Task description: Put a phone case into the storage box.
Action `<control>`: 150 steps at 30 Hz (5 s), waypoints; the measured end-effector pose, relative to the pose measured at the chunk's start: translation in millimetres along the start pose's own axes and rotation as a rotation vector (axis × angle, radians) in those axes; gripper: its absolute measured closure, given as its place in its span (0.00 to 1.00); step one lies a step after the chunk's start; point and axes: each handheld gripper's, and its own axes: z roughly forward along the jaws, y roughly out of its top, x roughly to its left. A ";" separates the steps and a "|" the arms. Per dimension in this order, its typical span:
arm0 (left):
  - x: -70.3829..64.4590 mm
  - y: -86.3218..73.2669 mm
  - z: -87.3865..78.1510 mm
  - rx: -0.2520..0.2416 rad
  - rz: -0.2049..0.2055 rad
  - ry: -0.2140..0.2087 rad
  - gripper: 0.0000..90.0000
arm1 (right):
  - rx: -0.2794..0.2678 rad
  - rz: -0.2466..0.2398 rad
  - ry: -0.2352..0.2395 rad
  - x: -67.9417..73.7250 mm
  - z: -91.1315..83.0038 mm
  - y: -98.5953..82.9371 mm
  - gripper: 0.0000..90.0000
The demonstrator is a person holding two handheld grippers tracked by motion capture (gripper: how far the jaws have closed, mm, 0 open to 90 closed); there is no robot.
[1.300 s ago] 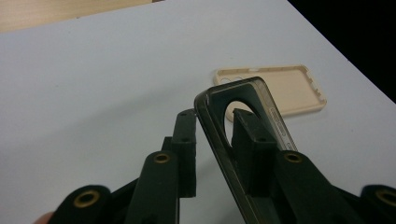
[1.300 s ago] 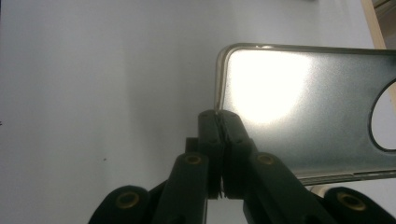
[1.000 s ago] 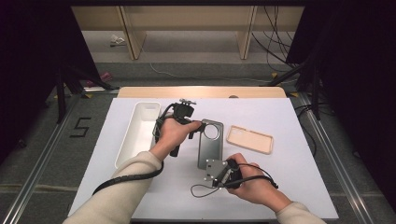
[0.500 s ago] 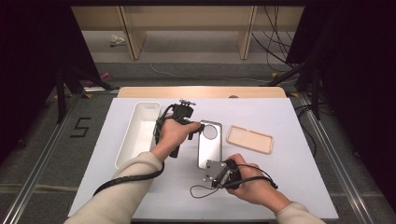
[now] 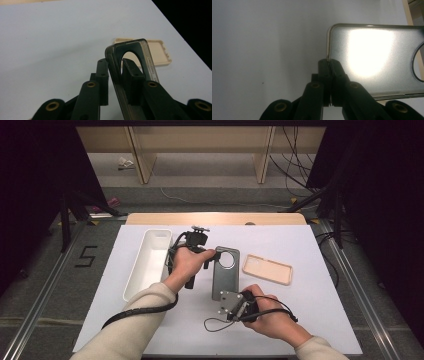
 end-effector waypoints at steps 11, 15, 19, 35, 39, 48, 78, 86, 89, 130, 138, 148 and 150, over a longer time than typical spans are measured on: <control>-9.8 0.4 -5.1 -0.044 -0.031 -0.094 0.91 | 0.016 0.005 0.013 1.0 7.2 -1.9 0.99; -13.0 0.2 -6.8 -0.068 -0.012 -0.118 0.91 | 0.015 0.007 0.006 0.2 8.3 -3.0 0.97; -12.9 0.7 -8.9 -0.100 0.013 -0.122 0.91 | 0.005 0.031 -0.002 -0.9 8.3 -5.3 0.88; 11.1 -2.9 -25.2 -0.247 0.188 -0.037 0.91 | -0.140 0.338 -0.055 -21.0 3.6 -27.4 0.28; 17.6 -2.0 -32.7 -0.281 0.214 -0.034 0.91 | -0.176 0.424 -0.053 -27.1 0.9 -37.9 0.24; 27.5 0.6 -48.4 -0.330 0.235 -0.023 0.91 | -0.243 0.508 -0.041 -31.3 -4.2 -50.7 0.19; 73.9 14.7 -104.7 -0.457 0.259 -0.050 0.91 | -0.323 0.685 -0.083 -38.7 -16.3 -83.2 0.19; 84.1 21.7 -117.4 -0.475 0.291 -0.043 0.91 | -0.323 0.693 -0.084 -39.4 -16.9 -85.5 0.19; 87.7 22.9 -119.9 -0.478 0.291 -0.033 0.91 | -0.326 0.706 -0.082 -39.8 -17.4 -86.5 0.19; 124.8 35.6 -135.9 -0.498 0.333 0.044 0.91 | -0.329 0.739 -0.100 -43.0 -23.2 -99.4 0.18; 132.5 36.9 -136.3 -0.494 0.332 0.048 0.91 | -0.327 0.739 -0.101 -43.4 -23.6 -100.1 0.18; 140.9 39.8 -136.9 -0.511 0.341 0.056 0.91 | -0.323 0.739 -0.102 -43.6 -23.5 -100.6 0.18; 143.0 40.1 -136.5 -0.510 0.340 0.060 0.91 | -0.323 0.739 -0.103 -43.5 -23.6 -100.6 0.18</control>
